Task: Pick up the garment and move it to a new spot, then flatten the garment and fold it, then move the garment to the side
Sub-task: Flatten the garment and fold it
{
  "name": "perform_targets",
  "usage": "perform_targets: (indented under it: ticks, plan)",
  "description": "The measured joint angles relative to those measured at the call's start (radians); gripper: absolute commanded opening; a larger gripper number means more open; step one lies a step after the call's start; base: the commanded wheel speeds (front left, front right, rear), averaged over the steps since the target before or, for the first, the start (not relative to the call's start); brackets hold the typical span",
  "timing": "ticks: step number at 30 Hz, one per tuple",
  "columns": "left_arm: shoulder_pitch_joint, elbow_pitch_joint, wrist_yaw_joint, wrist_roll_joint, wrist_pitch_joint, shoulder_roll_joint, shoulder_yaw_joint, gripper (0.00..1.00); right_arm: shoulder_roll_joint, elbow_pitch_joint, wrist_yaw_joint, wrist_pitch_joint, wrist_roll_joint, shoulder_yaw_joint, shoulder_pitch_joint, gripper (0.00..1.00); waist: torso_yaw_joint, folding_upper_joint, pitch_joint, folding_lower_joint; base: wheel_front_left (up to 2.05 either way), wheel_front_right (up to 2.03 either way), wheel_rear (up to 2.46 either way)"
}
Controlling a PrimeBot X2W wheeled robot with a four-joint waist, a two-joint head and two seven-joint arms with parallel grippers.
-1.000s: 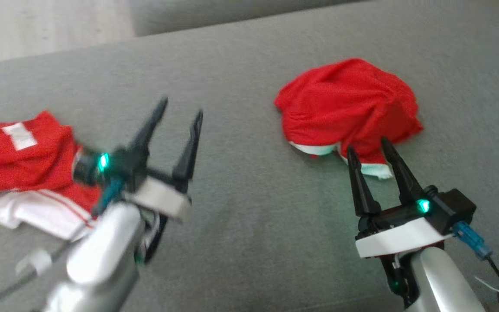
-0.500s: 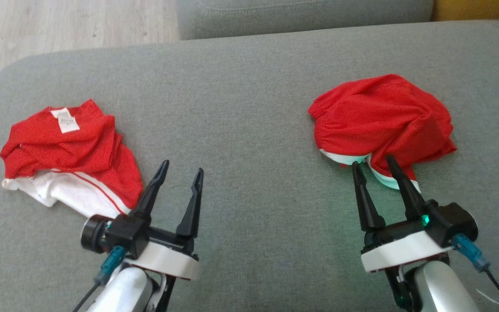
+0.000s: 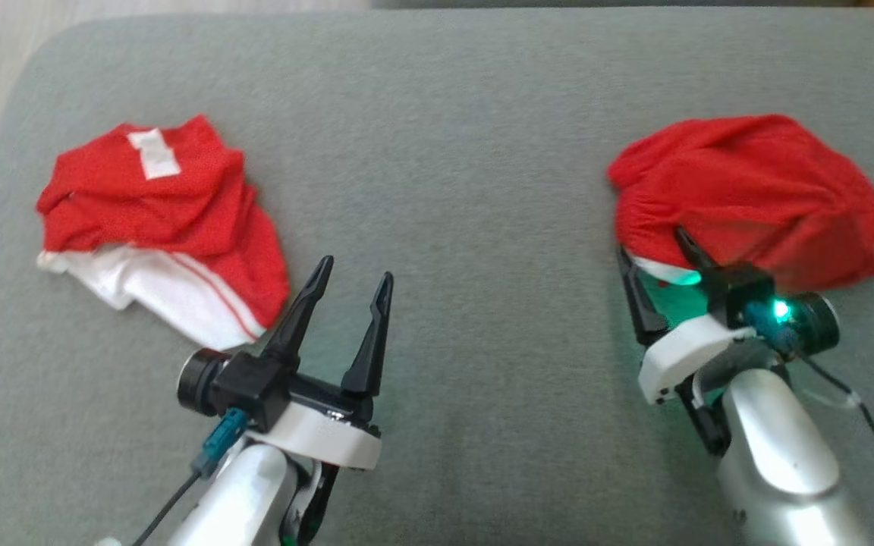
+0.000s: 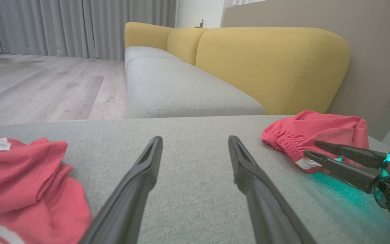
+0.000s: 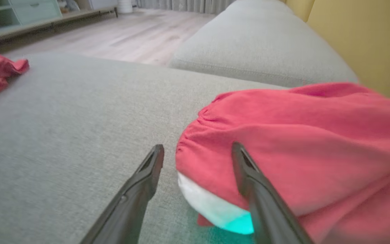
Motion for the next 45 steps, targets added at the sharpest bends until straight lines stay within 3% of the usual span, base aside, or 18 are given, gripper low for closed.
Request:
perform_targets:
  ticks: [4, 5, 6, 13, 24, 25, 26, 35, 45]
  plan:
    - [-0.013, 0.017, -0.016, 0.016, 0.0, -0.023, 0.008, 1.0, 0.0, 0.105, 0.0, 0.046, -0.061, -0.055, -0.05, 1.0, 0.041, 0.0, 0.02, 0.0, 0.0, 0.0, 0.0]
    - [-0.014, 0.017, -0.019, 0.017, 0.0, -0.028, 0.011, 1.0, 0.0, 0.125, 0.0, 0.054, -0.067, -0.066, -0.057, 0.46, 0.05, 0.0, 0.024, 0.0, 0.0, 0.0, 0.0]
    - [-0.014, 0.019, -0.024, 0.021, 0.0, -0.031, 0.012, 1.0, -0.001, 0.144, 0.0, 0.056, -0.072, -0.073, -0.066, 0.0, 0.057, 0.0, 0.028, 0.0, 0.0, 0.0, 0.0]
    - [-0.014, 0.032, -0.042, 0.042, 0.0, -0.048, 0.046, 1.0, -0.002, 0.166, 0.0, -0.053, 0.046, 0.02, -0.116, 0.0, 0.073, 0.0, 0.024, -0.0001, 0.0, 0.0, 0.0]
    - [-0.009, 0.037, -0.065, 0.076, 0.0, -0.071, 0.078, 1.0, -0.011, 0.03, 0.0, -0.087, 0.327, 0.425, -0.12, 0.02, 0.045, 0.0, -0.016, -0.0002, 0.0, 0.0, 0.0]
    - [-0.008, 0.04, -0.069, 0.077, 0.0, -0.073, 0.08, 1.0, -0.011, 0.043, 0.0, -0.074, 0.329, 0.461, -0.121, 0.8, 0.043, 0.0, -0.019, -0.0002, 0.0, 0.0, 0.0]
    - [-0.007, 0.043, -0.069, 0.077, 0.0, -0.076, 0.083, 1.0, -0.011, 0.057, 0.0, -0.058, 0.329, 0.488, -0.12, 1.0, 0.041, 0.0, -0.021, -0.0002, 0.0, 0.0, 0.0]
    - [0.028, 0.052, -0.081, 0.086, 0.0, -0.086, 0.109, 1.0, -0.014, 0.073, 0.0, -0.076, 0.351, 0.473, -0.121, 1.0, 0.018, 0.0, -0.044, -0.0002, 0.0, 0.0, 0.0]
    - [0.056, 0.044, -0.085, 0.106, 0.0, -0.088, 0.145, 1.0, -0.014, -0.109, 0.0, -0.091, 0.281, 0.218, -0.026, 1.0, -0.046, 0.0, -0.088, -0.0002, 0.0, 0.0, 0.0]
